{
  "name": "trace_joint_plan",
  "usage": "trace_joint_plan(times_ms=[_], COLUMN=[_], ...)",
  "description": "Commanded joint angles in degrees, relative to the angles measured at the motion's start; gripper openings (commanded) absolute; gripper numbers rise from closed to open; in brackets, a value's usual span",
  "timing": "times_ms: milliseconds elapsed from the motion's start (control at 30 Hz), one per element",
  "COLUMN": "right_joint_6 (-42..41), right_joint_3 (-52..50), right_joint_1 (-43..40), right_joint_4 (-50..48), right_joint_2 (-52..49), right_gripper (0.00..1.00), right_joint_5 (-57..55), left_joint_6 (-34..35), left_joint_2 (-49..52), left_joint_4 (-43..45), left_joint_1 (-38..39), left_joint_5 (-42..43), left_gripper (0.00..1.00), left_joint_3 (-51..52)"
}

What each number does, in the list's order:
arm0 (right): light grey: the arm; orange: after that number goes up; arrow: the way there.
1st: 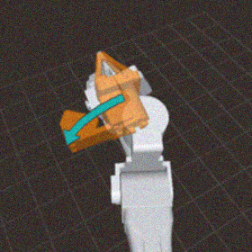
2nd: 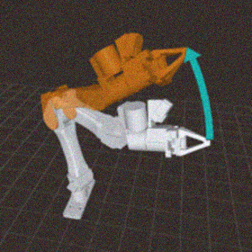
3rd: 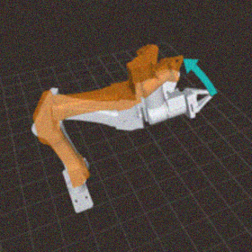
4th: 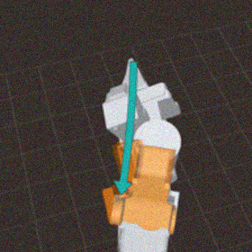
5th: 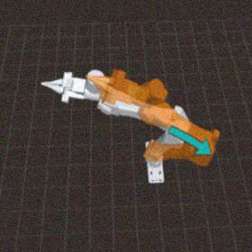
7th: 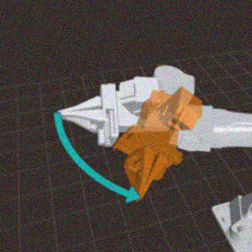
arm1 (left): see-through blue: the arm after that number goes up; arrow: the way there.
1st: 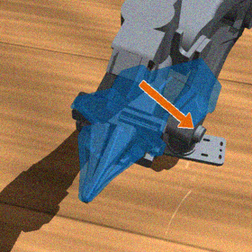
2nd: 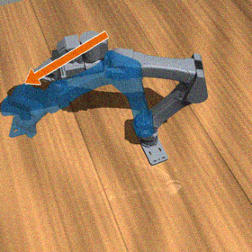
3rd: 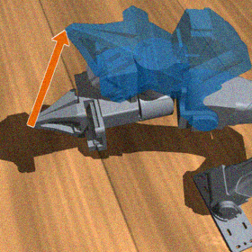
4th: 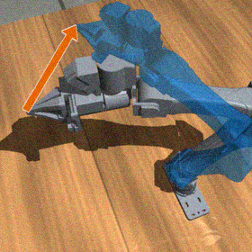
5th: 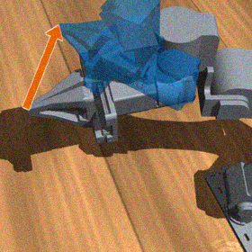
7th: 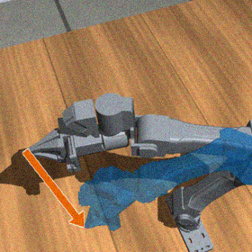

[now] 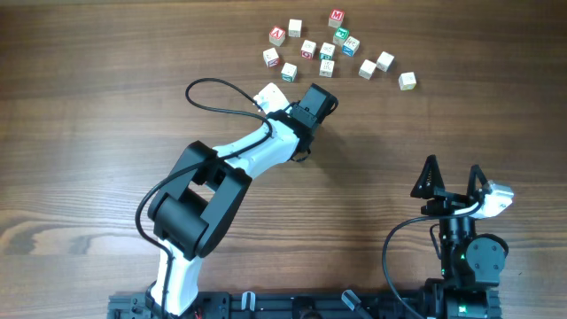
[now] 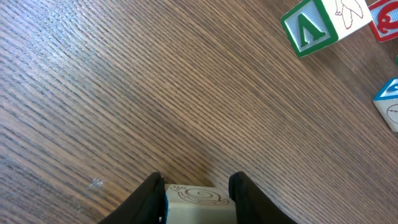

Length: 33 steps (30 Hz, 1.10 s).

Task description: Form a circle

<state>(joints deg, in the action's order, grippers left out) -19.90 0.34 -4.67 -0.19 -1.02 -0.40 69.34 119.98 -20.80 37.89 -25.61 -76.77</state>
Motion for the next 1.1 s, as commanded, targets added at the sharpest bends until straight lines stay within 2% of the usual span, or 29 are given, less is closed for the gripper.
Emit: trace_joint_plan(times_ms=[0, 100, 333, 633, 700, 967, 1067], right_joint_6=[-0.02, -0.04, -0.02, -0.02, -0.02, -0.04, -0.02], right_joint_3=[-0.04, -0.04, -0.04, -0.04, -0.04, -0.04, -0.04], right_joint_1=[0.11, 0.11, 0.11, 0.11, 0.11, 0.11, 0.11], right_joint_4=[-0.17, -0.17, -0.17, -0.17, -0.17, -0.17, -0.17], right_joint_2=[0.11, 0.11, 0.11, 0.11, 0.11, 0.11, 0.11], right_gripper=[1.0, 1.0, 1.0, 1.0, 1.0, 1.0, 1.0], right_joint_5=[0.42, 0.42, 0.42, 0.42, 0.42, 0.39, 0.39], left_joint_6=[0.2, 0.61, 0.61, 3.17, 3.15, 1.79, -2.38], left_joint_2=[-1.29, -1.29, -1.29, -1.29, -1.29, -3.23, -5.81], left_joint_4=[0.76, 0.9, 0.63, 0.46, 0.68, 1.75, 1.7], left_joint_1=[0.24, 0.24, 0.24, 0.24, 0.24, 0.09, 0.09], left_joint_5=[-0.92, -0.94, -4.76, -4.94, -4.96, -5.11, -5.11], left_gripper=[0.34, 0.39, 0.4, 0.4, 0.47, 0.99, 1.0], left_joint_3=[0.59, 0.59, 0.59, 0.59, 0.59, 0.2, 0.15])
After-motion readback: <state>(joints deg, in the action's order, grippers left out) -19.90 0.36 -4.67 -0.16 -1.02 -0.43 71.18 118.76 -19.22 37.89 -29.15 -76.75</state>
